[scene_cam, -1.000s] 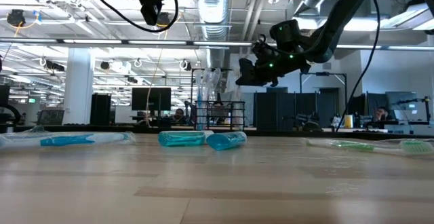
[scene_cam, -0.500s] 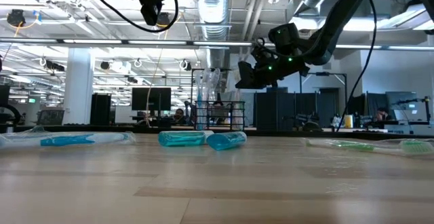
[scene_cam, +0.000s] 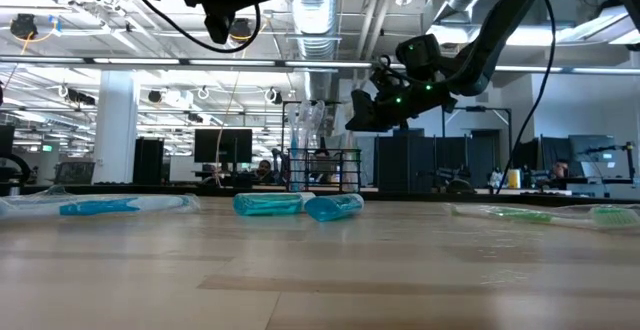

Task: Pick & Place toothbrushing station
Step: Put the right orange toothbrush into the black wire organizer

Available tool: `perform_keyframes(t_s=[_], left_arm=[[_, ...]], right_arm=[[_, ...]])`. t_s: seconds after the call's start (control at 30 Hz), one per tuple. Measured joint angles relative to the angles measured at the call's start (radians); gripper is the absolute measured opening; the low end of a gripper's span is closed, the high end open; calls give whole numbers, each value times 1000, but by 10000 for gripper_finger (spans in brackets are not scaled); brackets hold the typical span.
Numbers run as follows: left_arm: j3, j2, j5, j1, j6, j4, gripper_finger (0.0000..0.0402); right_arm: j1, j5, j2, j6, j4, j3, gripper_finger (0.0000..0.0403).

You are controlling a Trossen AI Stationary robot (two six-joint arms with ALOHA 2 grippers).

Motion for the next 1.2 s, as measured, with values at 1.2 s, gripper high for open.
perform_keyframes(t_s=[1.2], left_arm=[[0, 0, 1, 0, 0, 1, 49]], right_arm=[[-1, 33, -33, -8, -111, 42, 195]])
